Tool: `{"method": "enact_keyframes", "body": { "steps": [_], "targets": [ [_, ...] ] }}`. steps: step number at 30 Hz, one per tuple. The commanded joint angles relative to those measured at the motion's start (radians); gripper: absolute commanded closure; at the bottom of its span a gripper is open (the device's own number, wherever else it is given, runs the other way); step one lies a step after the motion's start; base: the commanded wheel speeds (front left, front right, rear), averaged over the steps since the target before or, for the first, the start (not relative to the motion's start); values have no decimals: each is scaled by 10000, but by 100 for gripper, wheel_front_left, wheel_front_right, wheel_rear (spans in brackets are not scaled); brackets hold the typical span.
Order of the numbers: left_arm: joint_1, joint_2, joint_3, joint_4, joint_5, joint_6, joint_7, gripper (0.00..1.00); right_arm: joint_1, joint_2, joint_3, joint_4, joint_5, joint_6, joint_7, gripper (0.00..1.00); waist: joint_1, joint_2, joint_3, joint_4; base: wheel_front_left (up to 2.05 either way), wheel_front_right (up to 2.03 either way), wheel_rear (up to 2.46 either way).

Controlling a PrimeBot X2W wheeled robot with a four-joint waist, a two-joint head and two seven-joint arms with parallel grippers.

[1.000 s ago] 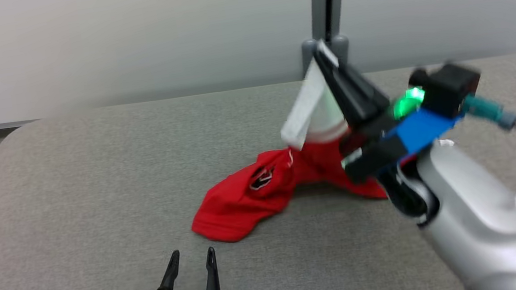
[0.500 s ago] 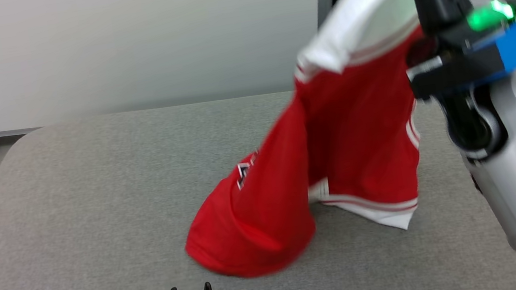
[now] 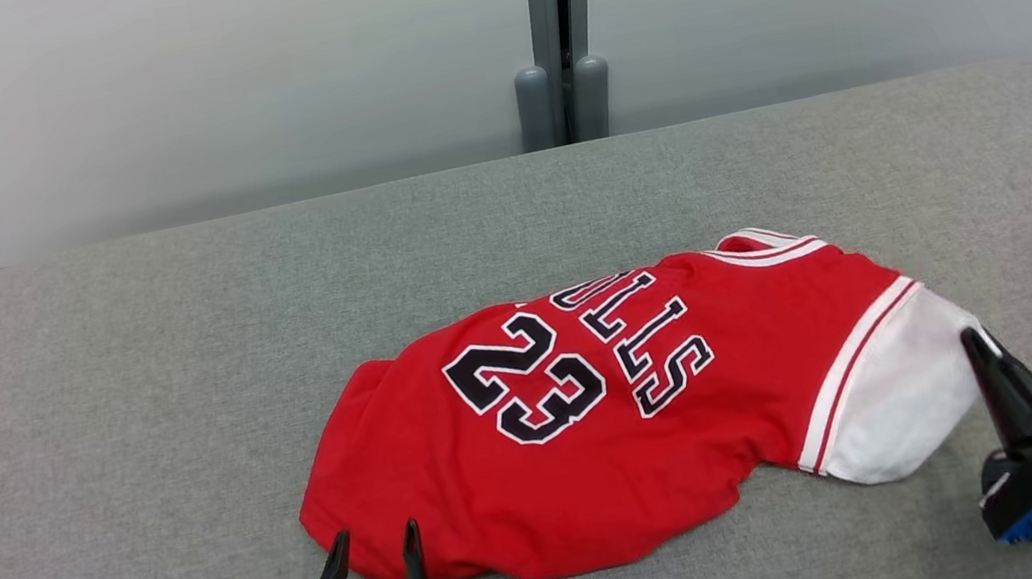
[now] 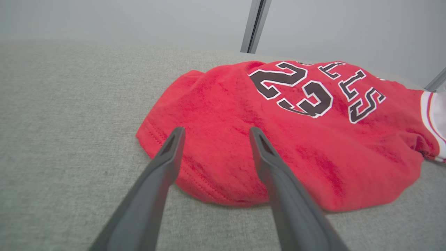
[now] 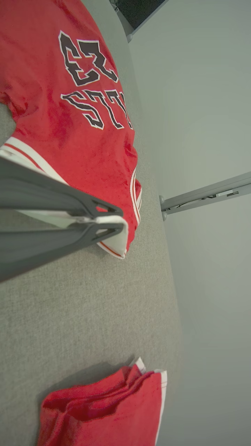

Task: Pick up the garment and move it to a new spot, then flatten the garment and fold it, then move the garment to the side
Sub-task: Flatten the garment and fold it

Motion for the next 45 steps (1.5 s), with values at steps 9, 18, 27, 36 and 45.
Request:
{"method": "enact_keyframes", "body": {
  "steps": [9, 18, 27, 36, 45],
  "targets": [
    [-285, 6, 397, 342, -649, 533, -27, 0, -58, 420, -863, 790, -1464, 2, -139, 0, 0, 0, 242, -16, 0, 0, 0],
    [-751, 7, -305, 1790, -2779, -454, 2, 0, -180, 937, -1073, 212, -2085, 2, -143, 0, 0, 0, 515, -64, 0, 0, 0],
    [-1750, -48, -1407, 2718, -3882, -1082, 41, 100, -310, 1057, -1014, 131, -2001, 2, -143, 0, 0, 0, 681, -29, 0, 0, 0],
    [-1318, 4, -472, 112, -1466, -1137, -16, 100, 133, 1334, -1142, 277, -1923, 2, -139, 0, 0, 0, 136, 572, 0, 0, 0],
    [-687, 12, -1129, -2771, 113, -1130, -16, 100, 624, 1826, -1426, 397, -1944, 2, -137, 0, 0, 0, -339, 1655, 0, 0, 0]
  ]
}}
